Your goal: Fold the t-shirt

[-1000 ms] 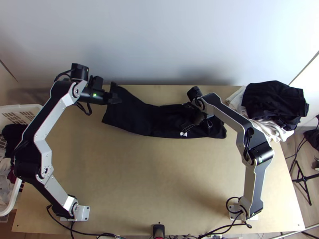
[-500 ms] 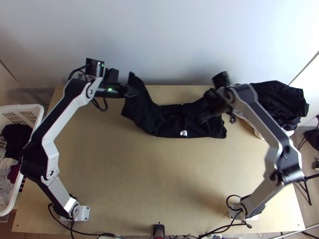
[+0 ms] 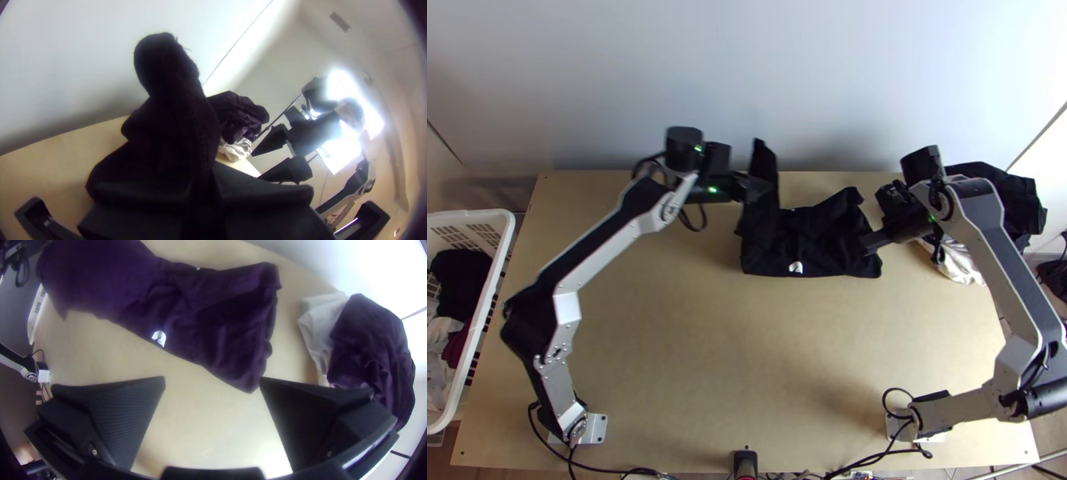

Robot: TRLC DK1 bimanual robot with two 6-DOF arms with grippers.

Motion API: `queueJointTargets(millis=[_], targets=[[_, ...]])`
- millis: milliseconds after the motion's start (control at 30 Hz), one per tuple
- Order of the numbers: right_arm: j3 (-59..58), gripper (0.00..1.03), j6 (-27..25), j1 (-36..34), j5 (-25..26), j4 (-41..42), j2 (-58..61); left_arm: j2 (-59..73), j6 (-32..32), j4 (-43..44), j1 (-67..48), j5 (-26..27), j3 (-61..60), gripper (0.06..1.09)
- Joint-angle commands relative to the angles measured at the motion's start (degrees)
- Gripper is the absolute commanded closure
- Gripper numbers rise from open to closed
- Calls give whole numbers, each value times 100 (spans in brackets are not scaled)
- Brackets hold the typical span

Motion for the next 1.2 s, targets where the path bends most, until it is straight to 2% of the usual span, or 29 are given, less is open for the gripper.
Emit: queueJointTargets(millis=[0, 200, 467, 633, 800, 833, 867, 900, 967, 1000, 1167], targets=[[-122, 4, -2, -157, 110, -170, -194, 756, 87, 734, -661, -328, 94, 105], [-236, 4, -11, -306, 206, -293, -317, 1652, -80, 989, -907, -547, 841, 105], [-535, 4, -11, -535, 268, -310, -554, 3111, -265, 998, -1241, -864, 2590, 105], [-746, 4, -2, -623, 294, -381, -747, 3551, -265, 1613, -1399, -1382, 2695, 105], [-966, 4, -28, -649, 365, -442, -932, 3744, -265, 1710, -1549, -1409, 2686, 105], [-1001, 4, -28, -649, 365, -442, -941, 3779, -265, 1727, -1566, -1409, 2686, 98], [-1027, 4, -28, -640, 365, -442, -958, 3814, -265, 1763, -1584, -1409, 2686, 86], [-1053, 4, -28, -640, 365, -442, -967, 3814, -265, 1754, -1601, -1409, 2686, 70], [-1089, 4, -20, -632, 365, -442, -976, 3762, -274, 1596, -1619, -1409, 2686, 23], [-1097, 4, -20, -632, 365, -442, -976, 3665, -265, 1429, -1610, -1391, 2686, 9], [-1185, 4, -46, -579, 365, -442, -1046, 2663, -247, 523, -1232, -1119, 2484, 10]])
